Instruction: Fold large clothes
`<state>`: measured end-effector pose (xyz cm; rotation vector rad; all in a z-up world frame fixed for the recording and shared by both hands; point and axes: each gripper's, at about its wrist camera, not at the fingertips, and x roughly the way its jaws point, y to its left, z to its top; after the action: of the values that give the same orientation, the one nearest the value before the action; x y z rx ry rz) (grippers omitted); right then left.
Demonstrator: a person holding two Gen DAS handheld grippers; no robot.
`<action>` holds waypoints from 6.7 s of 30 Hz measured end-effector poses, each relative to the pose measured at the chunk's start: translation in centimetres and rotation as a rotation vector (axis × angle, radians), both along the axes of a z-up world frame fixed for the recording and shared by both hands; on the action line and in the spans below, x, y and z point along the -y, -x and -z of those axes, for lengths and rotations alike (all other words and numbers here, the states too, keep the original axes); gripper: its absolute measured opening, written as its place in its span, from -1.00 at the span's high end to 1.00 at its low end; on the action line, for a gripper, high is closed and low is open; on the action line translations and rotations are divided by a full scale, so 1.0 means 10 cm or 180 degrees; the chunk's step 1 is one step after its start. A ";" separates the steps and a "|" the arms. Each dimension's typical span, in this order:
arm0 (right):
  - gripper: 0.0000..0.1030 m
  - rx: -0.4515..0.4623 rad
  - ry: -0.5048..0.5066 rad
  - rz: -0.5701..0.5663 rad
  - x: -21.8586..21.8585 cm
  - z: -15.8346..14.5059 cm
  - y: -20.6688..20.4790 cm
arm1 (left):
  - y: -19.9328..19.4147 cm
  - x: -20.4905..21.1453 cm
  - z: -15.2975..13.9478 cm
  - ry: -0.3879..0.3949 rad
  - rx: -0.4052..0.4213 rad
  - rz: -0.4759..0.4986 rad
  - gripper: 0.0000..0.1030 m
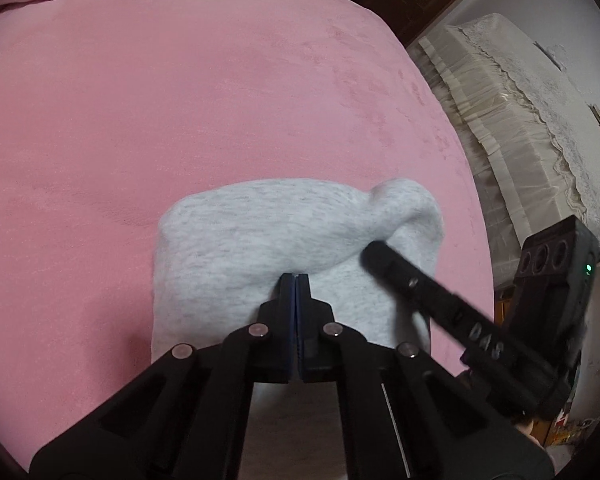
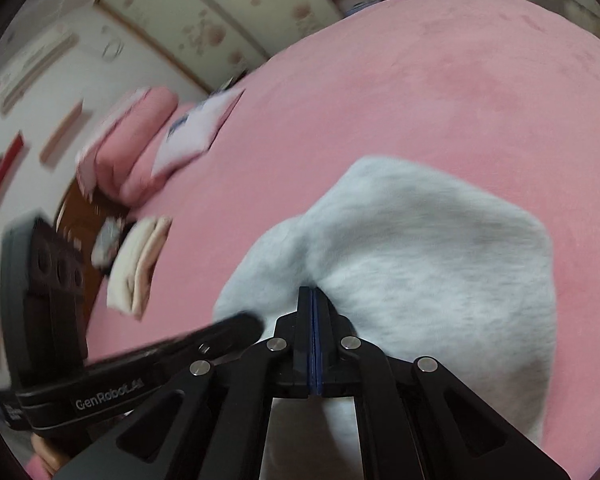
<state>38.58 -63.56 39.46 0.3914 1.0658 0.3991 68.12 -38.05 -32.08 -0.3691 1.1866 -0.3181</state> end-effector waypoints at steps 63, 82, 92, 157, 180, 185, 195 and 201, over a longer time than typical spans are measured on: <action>-0.70 -0.0658 0.1584 0.0056 0.16 -2.10 3.25 | 2.48 0.28 -1.62 -0.1313 -0.0420 -0.0106 -0.33; -0.74 -0.0979 0.0610 0.0057 0.67 -1.05 2.67 | 1.99 -0.11 -0.67 -0.0754 -0.0825 -0.0383 -0.36; -0.74 -0.1112 -0.0172 0.0329 1.26 -0.13 1.88 | 1.28 -0.44 -0.17 -0.0252 -0.0828 -0.0495 -0.36; 0.35 -0.0106 -0.1941 -0.1526 -5.09 -0.82 0.66 | 1.67 -7.08 -2.25 0.0609 0.1194 -0.1431 -0.29; 0.27 -0.0089 -0.0992 -0.1014 -6.07 1.18 -0.33 | -0.45 -8.45 -0.39 0.0182 0.0802 -0.1307 -0.47; 0.20 0.0070 -0.0536 -0.1282 -5.51 0.74 -0.50 | -0.42 -8.25 -0.43 0.0049 0.0759 -0.1515 -0.50; -0.56 0.0191 0.0135 -0.1018 -5.02 0.26 0.07 | 0.89 -7.36 -0.84 -0.1128 0.1261 -0.2467 -0.57; -0.61 -0.0160 0.0458 -0.0699 -4.39 0.53 1.00 | 1.87 -7.08 -0.52 -0.0682 0.0744 -0.2996 -0.57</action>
<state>28.54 -19.67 34.12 0.1572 1.1834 0.5061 49.41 32.71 -26.92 -0.6365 0.7037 0.5662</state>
